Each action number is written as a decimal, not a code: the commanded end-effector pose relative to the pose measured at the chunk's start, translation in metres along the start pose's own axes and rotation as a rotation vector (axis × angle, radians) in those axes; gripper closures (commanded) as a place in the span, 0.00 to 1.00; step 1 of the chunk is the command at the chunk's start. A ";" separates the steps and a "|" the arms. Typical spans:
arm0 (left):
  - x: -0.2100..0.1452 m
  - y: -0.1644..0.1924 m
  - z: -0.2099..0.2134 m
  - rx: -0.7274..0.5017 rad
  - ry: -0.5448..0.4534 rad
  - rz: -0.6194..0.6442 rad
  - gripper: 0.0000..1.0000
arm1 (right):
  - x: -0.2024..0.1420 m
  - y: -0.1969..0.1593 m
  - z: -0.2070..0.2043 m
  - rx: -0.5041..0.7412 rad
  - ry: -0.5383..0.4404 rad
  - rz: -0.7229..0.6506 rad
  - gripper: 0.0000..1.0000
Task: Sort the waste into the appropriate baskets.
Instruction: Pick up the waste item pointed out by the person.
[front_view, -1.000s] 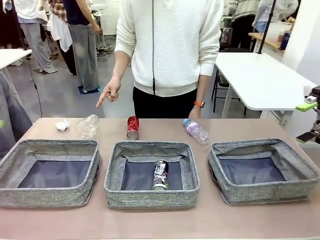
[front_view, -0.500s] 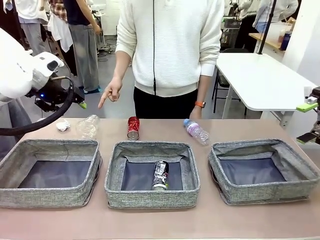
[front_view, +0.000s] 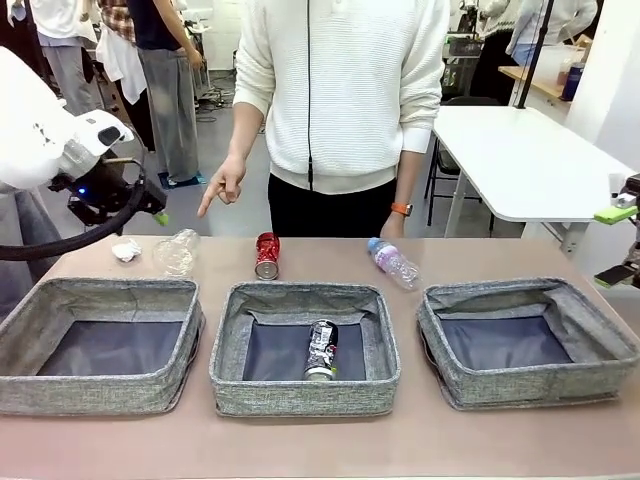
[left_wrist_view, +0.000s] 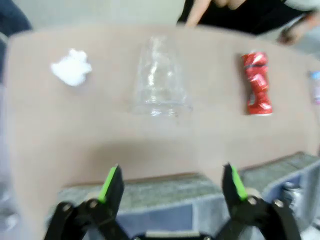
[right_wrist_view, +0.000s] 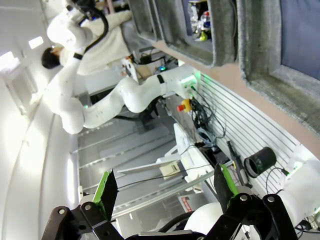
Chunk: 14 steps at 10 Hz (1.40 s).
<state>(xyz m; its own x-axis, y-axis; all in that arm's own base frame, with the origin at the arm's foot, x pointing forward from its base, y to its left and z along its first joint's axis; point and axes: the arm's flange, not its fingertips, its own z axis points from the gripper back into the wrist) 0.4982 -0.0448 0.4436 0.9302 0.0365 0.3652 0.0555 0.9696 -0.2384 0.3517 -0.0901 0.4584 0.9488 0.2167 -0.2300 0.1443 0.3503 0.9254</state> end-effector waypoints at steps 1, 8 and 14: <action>0.061 0.008 -0.001 0.039 0.147 -0.101 0.00 | 0.000 0.004 0.002 0.006 -0.002 -0.010 0.00; 0.134 0.005 -0.104 0.111 0.325 0.003 0.00 | 0.000 0.004 0.002 0.006 -0.002 -0.010 0.00; 0.126 0.000 -0.173 0.157 0.424 0.012 0.00 | 0.000 0.004 0.002 0.006 -0.002 -0.010 0.00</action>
<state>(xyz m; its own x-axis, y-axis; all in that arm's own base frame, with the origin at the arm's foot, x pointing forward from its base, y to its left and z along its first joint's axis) 0.6754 -0.0810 0.3278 0.9990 -0.0381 -0.0225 0.0351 0.9917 -0.1234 0.3517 -0.0901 0.4584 0.9487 0.2167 -0.2301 0.1444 0.3504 0.9254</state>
